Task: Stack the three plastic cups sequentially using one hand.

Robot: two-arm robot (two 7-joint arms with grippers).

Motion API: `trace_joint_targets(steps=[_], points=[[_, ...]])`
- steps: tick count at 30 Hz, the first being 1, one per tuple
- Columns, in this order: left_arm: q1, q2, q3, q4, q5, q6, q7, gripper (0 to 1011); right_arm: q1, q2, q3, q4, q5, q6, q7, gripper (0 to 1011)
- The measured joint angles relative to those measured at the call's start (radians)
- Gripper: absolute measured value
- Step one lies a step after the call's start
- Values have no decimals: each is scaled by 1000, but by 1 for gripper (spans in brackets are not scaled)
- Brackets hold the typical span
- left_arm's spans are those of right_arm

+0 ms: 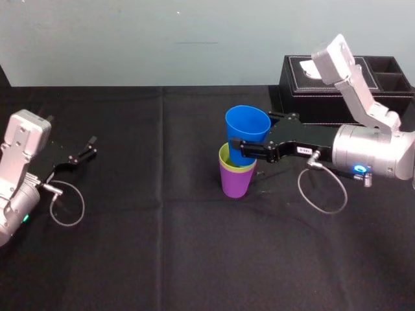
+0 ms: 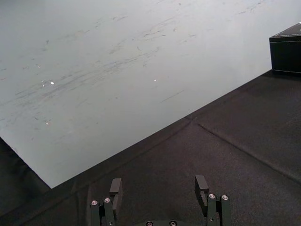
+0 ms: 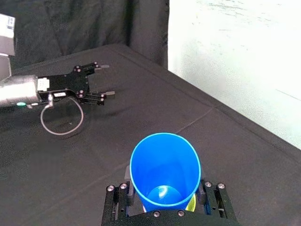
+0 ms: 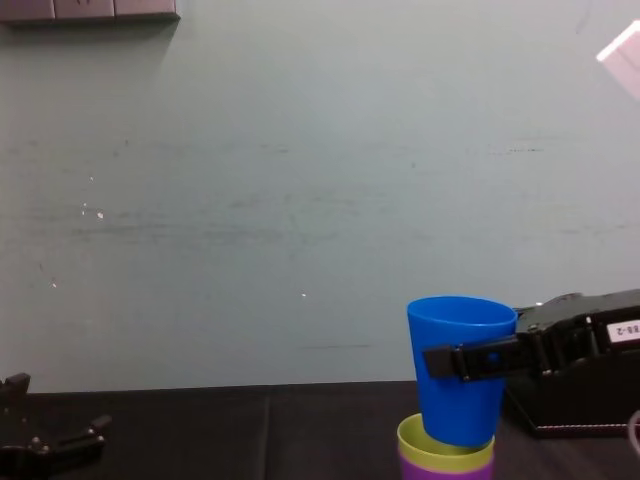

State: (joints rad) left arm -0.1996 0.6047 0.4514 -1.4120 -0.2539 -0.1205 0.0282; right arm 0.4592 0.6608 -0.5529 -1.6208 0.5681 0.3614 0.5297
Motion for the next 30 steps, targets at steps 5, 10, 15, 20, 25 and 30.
trace_joint_targets(steps=[5, 10, 15, 20, 25, 30], points=[[0, 0, 0, 0, 0, 0, 0, 1011, 22, -16, -15, 30, -13, -1, 10, 729], [0, 0, 0, 0, 0, 0, 0, 1011, 41, -33, -30, 61, -25, -2, 21, 729], [0, 0, 0, 0, 0, 0, 0, 1011, 51, -43, -40, 84, -34, -2, 28, 729], [0, 0, 0, 0, 0, 0, 0, 1011, 55, -47, -44, 95, -38, -2, 32, 729], [0, 0, 0, 0, 0, 0, 0, 1011, 54, -46, -43, 93, -38, -2, 32, 728], [0, 0, 0, 0, 0, 0, 0, 1011, 54, -46, -43, 91, -37, -2, 32, 729]])
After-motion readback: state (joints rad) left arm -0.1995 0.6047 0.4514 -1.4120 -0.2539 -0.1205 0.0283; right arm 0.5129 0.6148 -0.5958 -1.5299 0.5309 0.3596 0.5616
